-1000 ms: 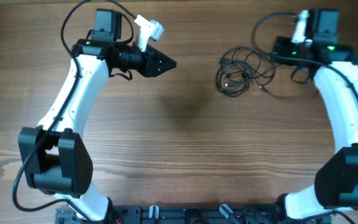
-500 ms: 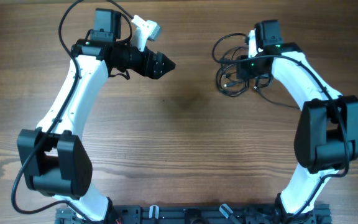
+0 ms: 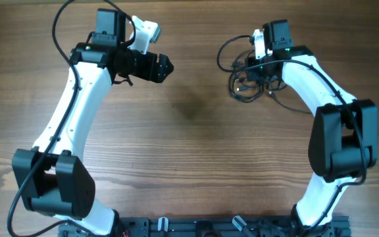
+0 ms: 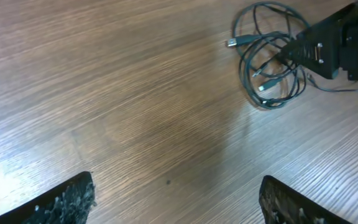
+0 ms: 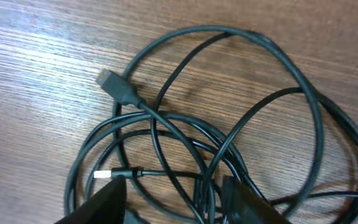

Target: Untangle cables

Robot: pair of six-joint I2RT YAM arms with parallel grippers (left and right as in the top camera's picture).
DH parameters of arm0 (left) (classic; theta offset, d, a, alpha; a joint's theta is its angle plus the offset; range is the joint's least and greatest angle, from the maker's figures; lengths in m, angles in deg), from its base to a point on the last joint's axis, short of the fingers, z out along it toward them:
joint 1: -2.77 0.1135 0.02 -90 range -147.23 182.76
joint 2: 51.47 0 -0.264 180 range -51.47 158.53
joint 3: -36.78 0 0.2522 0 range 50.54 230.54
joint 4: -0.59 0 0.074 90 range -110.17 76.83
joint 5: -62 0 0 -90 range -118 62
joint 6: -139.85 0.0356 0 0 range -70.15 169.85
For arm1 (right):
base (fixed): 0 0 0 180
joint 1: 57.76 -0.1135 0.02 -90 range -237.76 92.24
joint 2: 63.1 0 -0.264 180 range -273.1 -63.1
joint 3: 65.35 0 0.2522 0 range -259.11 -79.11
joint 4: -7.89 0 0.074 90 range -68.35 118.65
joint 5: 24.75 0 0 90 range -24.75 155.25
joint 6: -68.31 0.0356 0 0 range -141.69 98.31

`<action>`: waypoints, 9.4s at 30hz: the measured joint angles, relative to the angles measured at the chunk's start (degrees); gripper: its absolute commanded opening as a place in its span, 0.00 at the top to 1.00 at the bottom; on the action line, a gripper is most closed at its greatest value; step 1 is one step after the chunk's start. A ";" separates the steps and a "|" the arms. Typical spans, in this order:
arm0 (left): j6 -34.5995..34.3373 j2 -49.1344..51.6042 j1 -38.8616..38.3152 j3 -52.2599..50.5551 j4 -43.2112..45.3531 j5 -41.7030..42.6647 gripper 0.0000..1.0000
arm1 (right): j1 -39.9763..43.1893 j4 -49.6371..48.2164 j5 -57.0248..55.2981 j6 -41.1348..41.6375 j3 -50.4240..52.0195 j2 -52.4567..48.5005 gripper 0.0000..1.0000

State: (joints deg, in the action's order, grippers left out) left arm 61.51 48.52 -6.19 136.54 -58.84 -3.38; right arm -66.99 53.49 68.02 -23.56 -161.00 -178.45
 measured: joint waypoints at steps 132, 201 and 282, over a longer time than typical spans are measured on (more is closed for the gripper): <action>8.52 -6.80 -2.45 0.11 5.70 19.71 0.20 | -3.72 25.97 11.54 -7.26 1.38 8.94 0.40; 11.76 -2.78 -11.67 0.11 -7.28 16.46 0.11 | -3.69 36.20 22.97 -3.52 -47.39 29.70 0.96; 12.02 -2.78 0.55 0.11 -9.18 19.67 0.11 | 66.40 22.64 -20.33 36.04 -10.05 -2.32 0.96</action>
State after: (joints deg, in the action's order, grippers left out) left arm 73.53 45.74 -5.64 136.65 -68.02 16.29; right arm -0.59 76.13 47.69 12.48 -171.05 -180.77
